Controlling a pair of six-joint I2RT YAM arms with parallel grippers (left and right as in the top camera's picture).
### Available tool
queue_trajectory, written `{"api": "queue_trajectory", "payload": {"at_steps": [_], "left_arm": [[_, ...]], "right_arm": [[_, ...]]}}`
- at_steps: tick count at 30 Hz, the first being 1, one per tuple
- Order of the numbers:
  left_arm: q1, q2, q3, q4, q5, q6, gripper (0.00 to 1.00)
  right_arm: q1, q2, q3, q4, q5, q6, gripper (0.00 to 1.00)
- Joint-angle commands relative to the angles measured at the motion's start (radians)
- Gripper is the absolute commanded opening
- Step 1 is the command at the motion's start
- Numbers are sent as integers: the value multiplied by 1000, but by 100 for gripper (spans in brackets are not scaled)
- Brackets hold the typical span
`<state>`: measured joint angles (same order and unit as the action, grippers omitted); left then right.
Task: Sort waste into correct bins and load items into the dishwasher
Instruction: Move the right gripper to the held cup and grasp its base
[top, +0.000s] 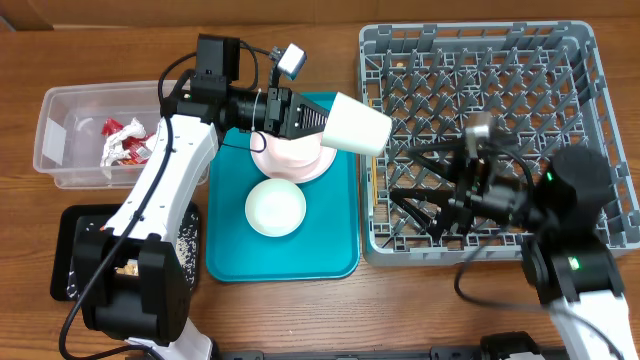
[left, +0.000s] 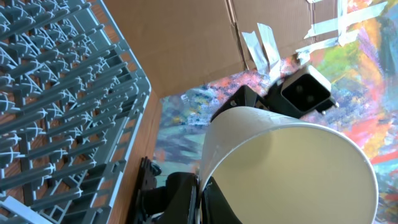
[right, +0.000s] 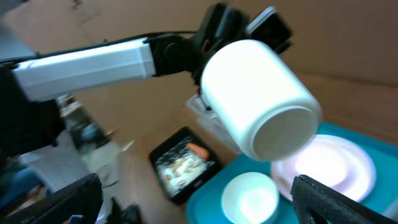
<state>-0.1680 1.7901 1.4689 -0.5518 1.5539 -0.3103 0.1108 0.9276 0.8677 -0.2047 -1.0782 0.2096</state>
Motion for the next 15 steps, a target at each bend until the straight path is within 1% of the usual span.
{"api": "queue_trajectory", "payload": {"at_steps": [1,3,8,12,15], "left_arm": [[4,9,19,8,27,15,4],[4,9,19,10,27,15,4],[4,9,19,10,27,15,4],[2,9,19,10,27,15,4],[-1,9,19,10,27,19,4]], "right_arm": [[-6,129,24,94,-215,4,100],[-6,235,24,172,-256,4,100],[-6,357,24,329,-271,5,100],[-6,383,24,415,-265,4,99],[-5,385,24,456,-240,5,96]]}}
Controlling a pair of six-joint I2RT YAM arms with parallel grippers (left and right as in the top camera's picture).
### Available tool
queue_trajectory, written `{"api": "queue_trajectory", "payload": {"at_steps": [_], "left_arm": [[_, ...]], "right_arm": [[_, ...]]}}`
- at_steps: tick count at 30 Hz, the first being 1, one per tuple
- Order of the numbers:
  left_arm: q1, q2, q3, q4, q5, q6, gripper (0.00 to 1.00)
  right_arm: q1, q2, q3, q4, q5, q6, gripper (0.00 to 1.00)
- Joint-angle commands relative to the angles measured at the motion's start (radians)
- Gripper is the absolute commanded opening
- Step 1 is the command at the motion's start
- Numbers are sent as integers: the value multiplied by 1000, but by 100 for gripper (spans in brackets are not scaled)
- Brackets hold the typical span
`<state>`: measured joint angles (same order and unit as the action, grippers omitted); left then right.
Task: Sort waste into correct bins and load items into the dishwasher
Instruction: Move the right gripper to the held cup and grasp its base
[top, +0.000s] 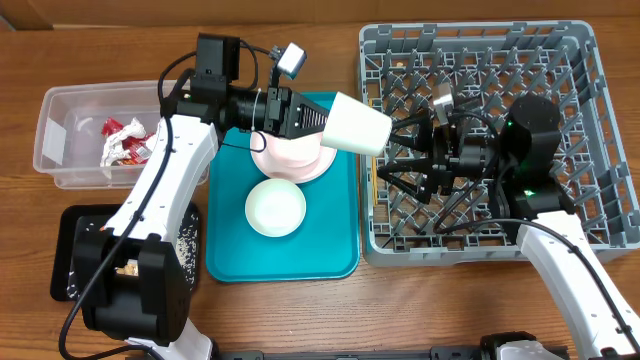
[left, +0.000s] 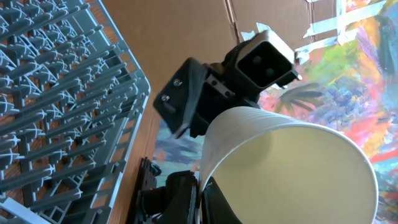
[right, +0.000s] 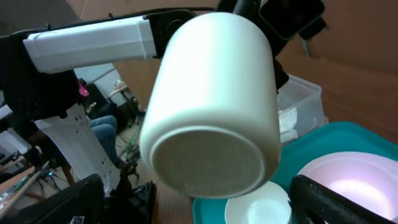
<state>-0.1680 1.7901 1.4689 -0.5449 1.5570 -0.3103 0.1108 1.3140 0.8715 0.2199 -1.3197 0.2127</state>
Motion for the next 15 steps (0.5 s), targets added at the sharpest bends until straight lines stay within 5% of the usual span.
{"api": "queue_trajectory", "payload": {"at_steps": [1,15], "left_arm": [[-3,9,19,3,24,19,4],[-23,9,19,4,24,42,4]], "right_arm": [[-5,-2,21,37,13,2,95],[20,-2,21,183,58,158,96]]}}
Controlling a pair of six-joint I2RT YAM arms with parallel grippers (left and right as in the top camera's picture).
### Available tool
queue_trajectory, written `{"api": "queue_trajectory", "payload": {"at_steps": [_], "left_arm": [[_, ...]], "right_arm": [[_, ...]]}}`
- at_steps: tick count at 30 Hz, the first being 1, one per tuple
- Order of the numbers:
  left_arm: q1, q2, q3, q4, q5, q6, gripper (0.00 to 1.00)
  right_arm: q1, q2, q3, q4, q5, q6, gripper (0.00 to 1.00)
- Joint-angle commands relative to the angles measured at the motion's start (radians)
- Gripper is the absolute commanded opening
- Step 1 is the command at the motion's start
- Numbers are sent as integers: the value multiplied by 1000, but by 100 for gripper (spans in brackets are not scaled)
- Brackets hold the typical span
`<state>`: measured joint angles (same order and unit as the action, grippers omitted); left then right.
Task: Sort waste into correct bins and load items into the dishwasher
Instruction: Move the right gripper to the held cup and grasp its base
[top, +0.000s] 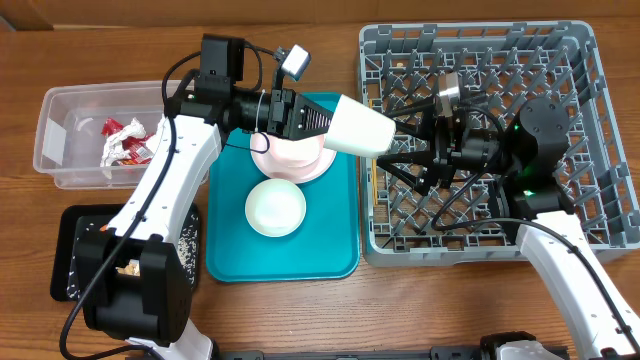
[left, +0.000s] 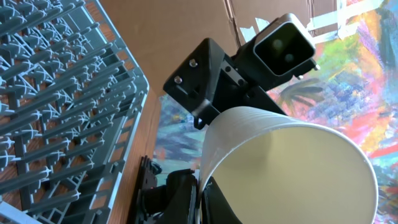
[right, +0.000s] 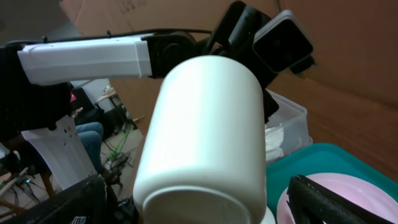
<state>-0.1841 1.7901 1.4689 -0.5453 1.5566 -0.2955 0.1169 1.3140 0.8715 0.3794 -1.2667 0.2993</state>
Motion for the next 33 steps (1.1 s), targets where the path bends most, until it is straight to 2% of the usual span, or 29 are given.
{"api": "queue_trajectory", "payload": {"at_steps": [1,8,13,22,26,29,33], "left_arm": [[-7,9,19,4,24,27,4],[-7,9,19,4,24,31,4],[-7,9,19,4,24,31,4],[-7,9,19,4,24,35,4],[-7,9,19,4,24,35,4],[-7,9,19,4,24,35,4],[-7,9,19,4,24,35,4]], "right_arm": [[21,-2,21,28,4,76,96],[65,0,21,34,1,76,96],[75,0,21,67,2,72,89],[75,5,21,84,43,71,92],[75,5,21,88,43,70,89],[75,5,21,90,43,68,81],[75,5,21,90,43,67,77]]}}
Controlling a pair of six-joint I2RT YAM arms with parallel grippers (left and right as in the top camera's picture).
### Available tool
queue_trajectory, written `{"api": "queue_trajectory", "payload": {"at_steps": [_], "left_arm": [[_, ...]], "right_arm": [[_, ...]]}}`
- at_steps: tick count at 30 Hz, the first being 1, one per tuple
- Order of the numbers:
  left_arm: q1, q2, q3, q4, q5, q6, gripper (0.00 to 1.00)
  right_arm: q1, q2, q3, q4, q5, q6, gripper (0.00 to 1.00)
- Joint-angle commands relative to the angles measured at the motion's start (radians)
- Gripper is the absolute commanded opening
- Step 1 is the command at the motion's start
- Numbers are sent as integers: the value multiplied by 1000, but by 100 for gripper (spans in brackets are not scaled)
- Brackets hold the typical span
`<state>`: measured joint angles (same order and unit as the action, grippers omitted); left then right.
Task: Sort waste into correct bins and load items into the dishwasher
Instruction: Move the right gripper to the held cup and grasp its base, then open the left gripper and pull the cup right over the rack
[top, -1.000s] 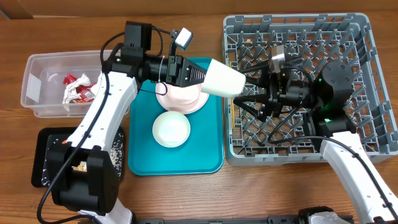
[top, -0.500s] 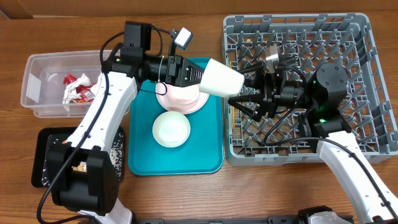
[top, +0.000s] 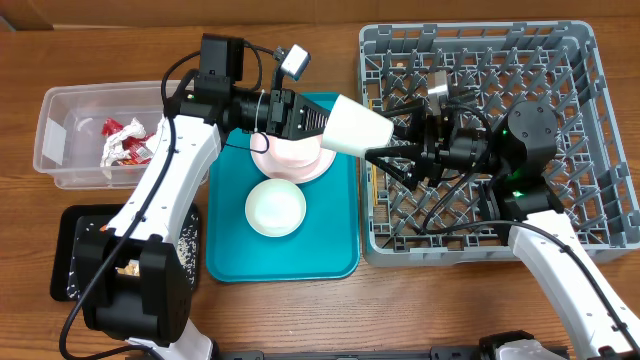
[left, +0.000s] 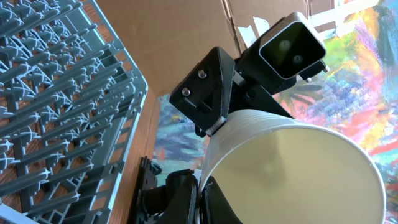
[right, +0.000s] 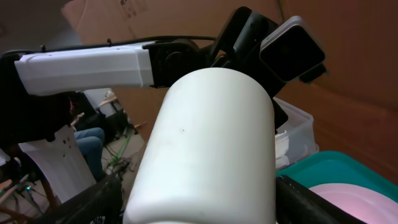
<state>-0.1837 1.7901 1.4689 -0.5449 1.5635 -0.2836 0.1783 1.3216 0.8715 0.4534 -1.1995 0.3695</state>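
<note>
A white cup (top: 355, 125) lies on its side in the air over the right edge of the teal tray (top: 230, 255). My left gripper (top: 322, 122) is shut on its rim; in the left wrist view the fingers (left: 198, 194) pinch the rim and the cup's inside (left: 298, 168) fills the frame. My right gripper (top: 392, 142) reaches from over the grey dish rack (top: 590, 150), open, a finger on each side of the cup's base. In the right wrist view the cup (right: 211, 143) sits between its fingers (right: 93, 202), with a thin gap on the left.
On the teal tray sit a pink plate (top: 290, 160) and a white bowl (top: 275, 207). A clear bin (top: 60, 150) with wrappers stands at the far left. A black tray (top: 75, 255) with food scraps lies at the front left.
My right gripper has moved a little further onto the cup's base, and its fingers stand closer in beside the cup. The left gripper and the cup have barely moved.
My left gripper held the cup sideways over the tray's right edge throughout. My right gripper was low over the rack's front, then was raised and facing the cup's base, then close to it, and now has a finger on each side of the base.
</note>
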Motion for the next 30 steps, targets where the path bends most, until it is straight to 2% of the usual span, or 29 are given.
{"api": "queue_trajectory", "payload": {"at_steps": [1,8,22,30], "left_arm": [[-8,9,19,4,17,23,4],[-8,9,19,4,17,23,4],[-8,9,19,4,17,23,4],[-8,9,19,4,18,23,4]], "right_arm": [[13,-3,21,17,-24,-3,76],[13,3,21,16,-21,-6,84],[29,14,21,22,-20,-6,82],[56,14,21,40,-5,-10,57]]}}
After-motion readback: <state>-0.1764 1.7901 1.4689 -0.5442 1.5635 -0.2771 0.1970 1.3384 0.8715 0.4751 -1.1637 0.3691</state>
